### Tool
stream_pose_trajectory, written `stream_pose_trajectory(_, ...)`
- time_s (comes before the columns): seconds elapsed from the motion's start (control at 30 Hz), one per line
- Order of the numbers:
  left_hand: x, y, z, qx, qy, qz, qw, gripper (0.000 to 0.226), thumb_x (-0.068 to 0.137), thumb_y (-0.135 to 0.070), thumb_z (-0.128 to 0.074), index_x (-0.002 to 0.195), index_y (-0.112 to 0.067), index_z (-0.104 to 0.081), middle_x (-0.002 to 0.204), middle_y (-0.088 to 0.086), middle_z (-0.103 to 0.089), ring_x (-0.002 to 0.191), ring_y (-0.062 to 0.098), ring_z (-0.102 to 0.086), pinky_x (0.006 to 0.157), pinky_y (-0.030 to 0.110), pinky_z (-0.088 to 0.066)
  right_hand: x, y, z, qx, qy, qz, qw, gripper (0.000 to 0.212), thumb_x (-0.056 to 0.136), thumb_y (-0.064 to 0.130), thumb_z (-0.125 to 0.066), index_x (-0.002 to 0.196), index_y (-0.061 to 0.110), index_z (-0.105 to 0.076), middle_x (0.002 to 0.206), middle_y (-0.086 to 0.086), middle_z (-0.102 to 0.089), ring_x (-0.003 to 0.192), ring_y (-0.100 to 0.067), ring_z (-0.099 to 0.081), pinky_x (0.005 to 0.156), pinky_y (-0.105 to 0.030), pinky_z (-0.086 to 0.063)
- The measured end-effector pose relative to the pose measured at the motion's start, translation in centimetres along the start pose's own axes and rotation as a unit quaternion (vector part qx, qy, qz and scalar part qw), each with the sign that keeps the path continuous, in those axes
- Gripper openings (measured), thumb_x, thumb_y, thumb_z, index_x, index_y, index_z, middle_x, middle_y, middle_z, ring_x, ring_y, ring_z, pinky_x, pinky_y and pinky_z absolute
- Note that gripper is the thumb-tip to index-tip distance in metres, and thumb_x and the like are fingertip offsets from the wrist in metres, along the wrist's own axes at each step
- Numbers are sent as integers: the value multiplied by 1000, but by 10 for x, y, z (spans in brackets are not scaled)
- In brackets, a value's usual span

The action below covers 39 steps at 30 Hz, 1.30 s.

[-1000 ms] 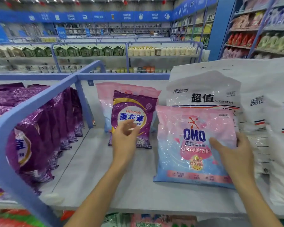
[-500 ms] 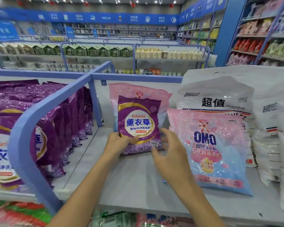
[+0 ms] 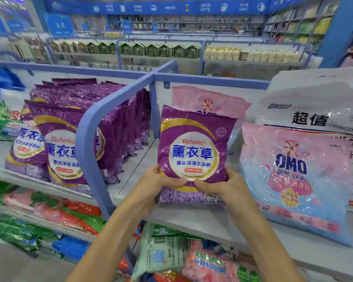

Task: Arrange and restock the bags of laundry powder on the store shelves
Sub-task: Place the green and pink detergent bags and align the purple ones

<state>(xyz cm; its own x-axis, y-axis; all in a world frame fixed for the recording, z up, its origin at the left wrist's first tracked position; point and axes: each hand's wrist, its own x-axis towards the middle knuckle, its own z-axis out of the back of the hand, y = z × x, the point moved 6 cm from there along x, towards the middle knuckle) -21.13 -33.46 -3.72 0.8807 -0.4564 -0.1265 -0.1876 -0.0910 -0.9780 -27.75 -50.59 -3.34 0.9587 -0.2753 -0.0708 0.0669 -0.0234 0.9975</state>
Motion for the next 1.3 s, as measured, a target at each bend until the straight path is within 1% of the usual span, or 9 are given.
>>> stream_pose_trajectory(0.1,-14,1,-4,53,29,4,998,59,69,14,-80,121,-12,-70,112,7,-77,106,22,-73,82,28,-60,-10,-9,-6,28,25,-35,999,53,66,-1,-88,112,19,-73,100,3,-81,92,-10,-76,71,-16,-56)
stream_pose_trajectory(0.23,-31,4,-2,95,40,21,994,62,64,16,-83,116,-16,-73,111,4,-78,106,19,-73,85,27,-59,-23,-17,-12,60,26,-52,996,49,68,-3,-84,112,16,-74,101,0,-81,96,-14,-76,83,-27,-54)
stream_pose_trajectory(0.43,-62,-5,18,100,2,16,995,57,61,14,-85,108,-16,-78,107,4,-79,103,21,-74,97,42,-57,-37,-8,-33,137,60,-45,988,52,68,4,-78,119,3,-70,110,-14,-78,103,-31,-75,92,-42,-58)
stream_pose_trajectory(0.57,-96,-22,39,108,14,-11,994,41,69,6,-83,97,-23,-82,104,-1,-79,101,14,-74,93,35,-56,-55,3,-63,173,78,-14,982,48,64,-5,-73,112,0,-71,106,-18,-78,94,-31,-77,75,-34,-64)
stream_pose_trajectory(0.73,-123,-35,101,98,19,-23,995,41,79,1,-78,114,-19,-77,113,-1,-77,111,15,-71,99,37,-52,-74,14,-128,164,85,25,982,47,62,0,-73,109,1,-74,105,-17,-78,95,-32,-77,74,-32,-63)
stream_pose_trajectory(0.9,-145,-35,182,63,18,-20,998,36,80,1,-75,104,-25,-81,113,1,-77,111,19,-72,101,42,-51,-87,13,-209,148,77,36,985,41,66,5,-77,107,4,-77,109,-18,-77,101,-36,-75,88,-42,-62)
stream_pose_trajectory(1.03,-155,-32,240,32,4,-2,999,37,73,-8,-80,108,-20,-81,113,7,-77,109,25,-72,104,49,-51,-90,7,-262,151,76,33,985,34,66,2,-82,98,9,-81,107,-17,-78,97,-35,-76,77,-34,-63)
stream_pose_trajectory(1.13,-155,-30,278,6,-9,28,1000,40,74,-16,-82,113,-12,-78,116,12,-76,110,30,-72,106,51,-49,-86,2,-298,150,62,17,987,37,67,6,-79,103,11,-79,107,-14,-78,98,-33,-76,79,-35,-63)
stream_pose_trajectory(1.3,-149,-46,330,36,-55,29,997,43,76,-23,-86,116,-14,-75,110,7,-78,102,28,-75,103,51,-52,-65,2,-348,113,57,2,992,37,78,5,-78,114,12,-73,108,-7,-79,101,-28,-76,89,-43,-61)
